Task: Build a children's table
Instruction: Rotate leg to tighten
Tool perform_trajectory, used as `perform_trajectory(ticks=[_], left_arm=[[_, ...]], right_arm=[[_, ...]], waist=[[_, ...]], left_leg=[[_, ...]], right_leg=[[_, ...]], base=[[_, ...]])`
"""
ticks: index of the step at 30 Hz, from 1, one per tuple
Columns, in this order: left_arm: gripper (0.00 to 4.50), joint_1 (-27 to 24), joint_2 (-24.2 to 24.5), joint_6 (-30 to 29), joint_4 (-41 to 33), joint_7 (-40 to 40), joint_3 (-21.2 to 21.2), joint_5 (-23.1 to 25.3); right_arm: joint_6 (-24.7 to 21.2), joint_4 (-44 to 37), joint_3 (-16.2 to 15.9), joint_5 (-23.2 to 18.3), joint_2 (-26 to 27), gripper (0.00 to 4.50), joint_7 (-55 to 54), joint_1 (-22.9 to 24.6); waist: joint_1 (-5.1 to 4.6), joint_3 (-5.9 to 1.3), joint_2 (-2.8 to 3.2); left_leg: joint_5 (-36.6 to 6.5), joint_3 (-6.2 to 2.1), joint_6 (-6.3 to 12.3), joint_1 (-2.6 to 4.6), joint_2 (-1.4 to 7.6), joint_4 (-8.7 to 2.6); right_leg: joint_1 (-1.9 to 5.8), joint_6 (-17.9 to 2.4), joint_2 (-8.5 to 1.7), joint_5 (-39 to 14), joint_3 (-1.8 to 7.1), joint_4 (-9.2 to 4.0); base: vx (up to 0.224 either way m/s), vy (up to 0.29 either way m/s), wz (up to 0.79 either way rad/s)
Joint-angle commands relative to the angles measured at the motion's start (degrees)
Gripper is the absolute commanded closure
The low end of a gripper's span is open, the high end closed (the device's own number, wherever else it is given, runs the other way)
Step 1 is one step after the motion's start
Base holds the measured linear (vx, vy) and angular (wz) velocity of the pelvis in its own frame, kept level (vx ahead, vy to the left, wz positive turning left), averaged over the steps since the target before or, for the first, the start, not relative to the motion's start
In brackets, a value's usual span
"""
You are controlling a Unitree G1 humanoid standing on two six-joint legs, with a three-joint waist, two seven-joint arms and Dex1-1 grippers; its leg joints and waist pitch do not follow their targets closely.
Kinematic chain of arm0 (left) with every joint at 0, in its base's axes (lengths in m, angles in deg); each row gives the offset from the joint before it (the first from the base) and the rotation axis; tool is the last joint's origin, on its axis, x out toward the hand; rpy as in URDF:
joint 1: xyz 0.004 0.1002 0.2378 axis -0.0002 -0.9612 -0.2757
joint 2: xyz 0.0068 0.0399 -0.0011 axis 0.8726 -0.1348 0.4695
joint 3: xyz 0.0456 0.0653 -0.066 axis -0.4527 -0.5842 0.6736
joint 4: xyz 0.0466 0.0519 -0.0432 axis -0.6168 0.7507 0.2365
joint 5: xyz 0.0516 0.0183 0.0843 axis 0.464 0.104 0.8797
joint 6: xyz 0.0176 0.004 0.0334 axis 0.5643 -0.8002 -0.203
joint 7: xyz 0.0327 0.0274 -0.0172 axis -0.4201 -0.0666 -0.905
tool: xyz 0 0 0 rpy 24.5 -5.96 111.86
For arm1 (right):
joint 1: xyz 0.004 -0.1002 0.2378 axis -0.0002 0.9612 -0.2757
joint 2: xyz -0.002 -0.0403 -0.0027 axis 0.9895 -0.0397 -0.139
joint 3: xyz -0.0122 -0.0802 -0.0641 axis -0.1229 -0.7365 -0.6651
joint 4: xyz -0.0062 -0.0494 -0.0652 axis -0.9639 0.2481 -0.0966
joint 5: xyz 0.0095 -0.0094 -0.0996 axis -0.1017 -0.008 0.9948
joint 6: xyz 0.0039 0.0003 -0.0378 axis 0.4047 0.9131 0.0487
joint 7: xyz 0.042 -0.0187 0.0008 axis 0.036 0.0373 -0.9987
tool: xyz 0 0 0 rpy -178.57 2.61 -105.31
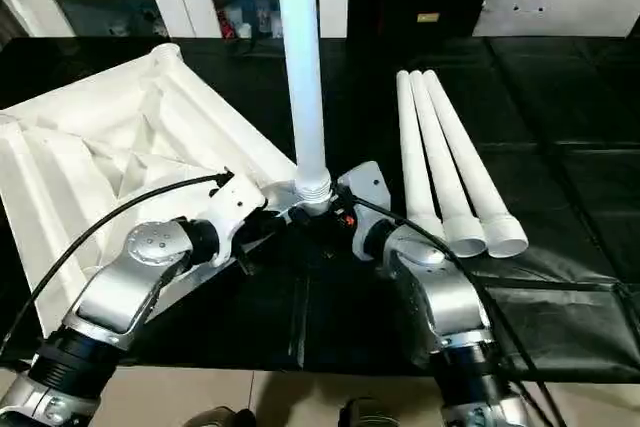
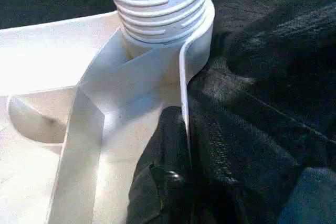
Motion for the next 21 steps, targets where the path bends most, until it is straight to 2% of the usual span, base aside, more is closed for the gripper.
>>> perform_trajectory(ticks=[1,10,13,18,21], left_arm=[[4.50,1.1,1.0,2.9,-0.9,1.3,-0.2,-0.6],[4.50,0.1,5.8,8.3,1.2,8.4,-1.3,-1.6],[4.50,0.1,7.4,10.9,2.2,11.3,-1.8,-2.2],[4.50,-0.3,9.8,14.3,1.9,16.4,-3.1,-3.2],[4.50,-0.3,11.4,16.5,1.9,20.5,-4.4,-4.0]], right_arm=[[-0.8,-2.5,-1.0,-0.9,-1.3,0.04,2.6,0.3],[-1.4,-6.4,-1.4,-3.9,-11.4,0.04,14.5,2.6],[-1.5,-6.9,-0.7,-4.6,-13.4,0.04,16.4,2.8],[-1.3,-7.2,-0.7,-5.7,-15.8,0.04,19.8,3.0],[1.4,-5.6,-1.0,-4.8,-15.9,0.04,19.2,2.2]], waist=[[0.17,-4.20,-0.33],[0.76,-4.23,-0.39],[0.94,-4.15,-0.37],[1.38,-4.11,-0.28],[1.68,-4.18,-0.23]], left_leg=[[-5.4,-1.15,6.36,-0.11,2.66,-3.20],[-5.6,-1.10,6.84,0.02,2.78,-3.11],[-6.0,-1.11,6.78,-0.03,2.67,-3.12],[-6.6,-1.11,6.50,0.32,2.92,-3.24],[-6.2,-1.10,6.20,0.35,3.03,-3.28]], right_leg=[[3.92,-12.9,-4.41,-6.6,3.11,-4.38],[3.89,-12.5,-4.41,-7.1,3.19,-4.39],[3.87,-12.5,-4.40,-8.4,3.08,-4.51],[3.63,-12.3,-4.44,-9.3,3.19,-4.57],[3.50,-12.9,-4.50,-8.0,3.22,-4.34]], base=[[0.000,0.000,0.00],[0.000,0.000,0.00],[0.000,0.000,0.00],[0.000,0.000,0.00],[0.000,0.000,0.00]])
